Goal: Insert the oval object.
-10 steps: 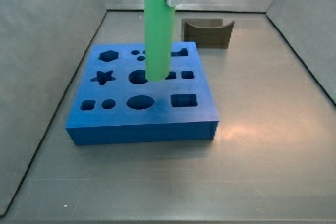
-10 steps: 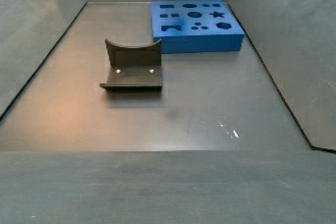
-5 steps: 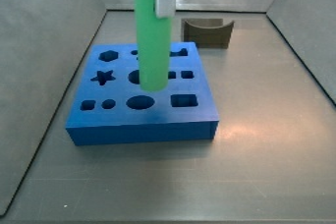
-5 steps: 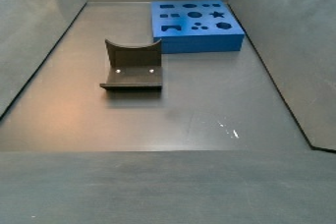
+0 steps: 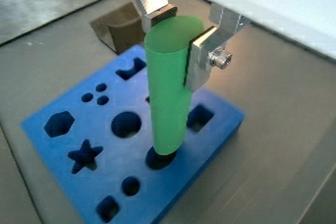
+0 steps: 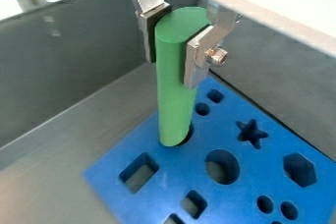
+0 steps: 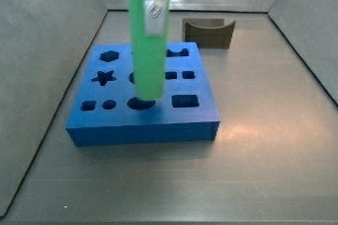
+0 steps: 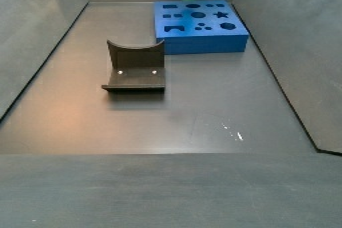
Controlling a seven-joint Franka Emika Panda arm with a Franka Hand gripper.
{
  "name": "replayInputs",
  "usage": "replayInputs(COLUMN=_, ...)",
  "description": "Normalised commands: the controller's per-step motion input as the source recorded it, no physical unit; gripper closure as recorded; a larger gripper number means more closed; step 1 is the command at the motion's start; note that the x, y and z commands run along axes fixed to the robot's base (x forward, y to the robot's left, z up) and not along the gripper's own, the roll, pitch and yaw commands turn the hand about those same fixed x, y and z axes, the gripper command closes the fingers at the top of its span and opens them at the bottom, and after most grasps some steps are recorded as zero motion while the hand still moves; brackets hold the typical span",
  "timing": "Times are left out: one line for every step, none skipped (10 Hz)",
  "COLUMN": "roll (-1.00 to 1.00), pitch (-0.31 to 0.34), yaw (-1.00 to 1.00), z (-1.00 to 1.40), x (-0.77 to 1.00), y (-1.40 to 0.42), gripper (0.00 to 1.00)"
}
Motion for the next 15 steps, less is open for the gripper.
replayInputs(roll=-0.11, pitch=0.000, yaw=-0.32, z=-0.27, x=-0.30, y=-0.06, gripper=1.00)
replayInputs(roll=-0.07, pitch=0.000, yaw=-0.07, z=-0.06, x=-0.06, y=-0.04, gripper=1.00)
replayInputs(roll=-0.02, pitch=0.000, yaw=0.00, z=0.00, x=0.00, y=0.00, gripper=1.00)
replayInputs(roll=0.00, pitch=0.000, yaw=0.00, z=0.00, x=0.00, y=0.02, gripper=1.00)
replayInputs(roll=0.04, pitch=0.000, yaw=-0.01, z=-0.13, x=0.17, y=0.06, gripper=1.00)
replayInputs(roll=0.03, pitch=0.000, yaw=-0.11, z=-0.18, x=0.13, y=0.06, gripper=1.00)
replayInputs(roll=0.00, pitch=0.000, yaw=-0.13, z=-0.20, x=0.13, y=0.04, gripper=1.00)
replayInputs(roll=-0.01, pitch=0.000, yaw=-0.14, z=-0.22, x=0.13, y=0.00, gripper=1.00)
replayInputs(roll=-0.11, pitch=0.000, yaw=-0.10, z=-0.19, x=0.16, y=0.00, gripper=1.00)
replayInputs(roll=-0.15, pitch=-0.011, yaw=-0.07, z=-0.21, x=0.09, y=0.00, gripper=1.00)
replayInputs(roll=-0.09, pitch=-0.026, yaw=-0.05, z=-0.24, x=0.03, y=0.00, gripper=1.00)
replayInputs(roll=-0.06, pitch=-0.034, yaw=-0.04, z=-0.28, x=0.00, y=0.00, gripper=1.00)
replayInputs(roll=-0.06, pitch=-0.043, yaw=-0.01, z=-0.29, x=0.00, y=0.00, gripper=1.00)
replayInputs(roll=-0.08, pitch=-0.031, yaw=-0.02, z=-0.29, x=0.00, y=0.00, gripper=1.00)
replayInputs(roll=-0.09, pitch=-0.027, yaw=-0.02, z=-0.30, x=0.00, y=0.00, gripper=1.00)
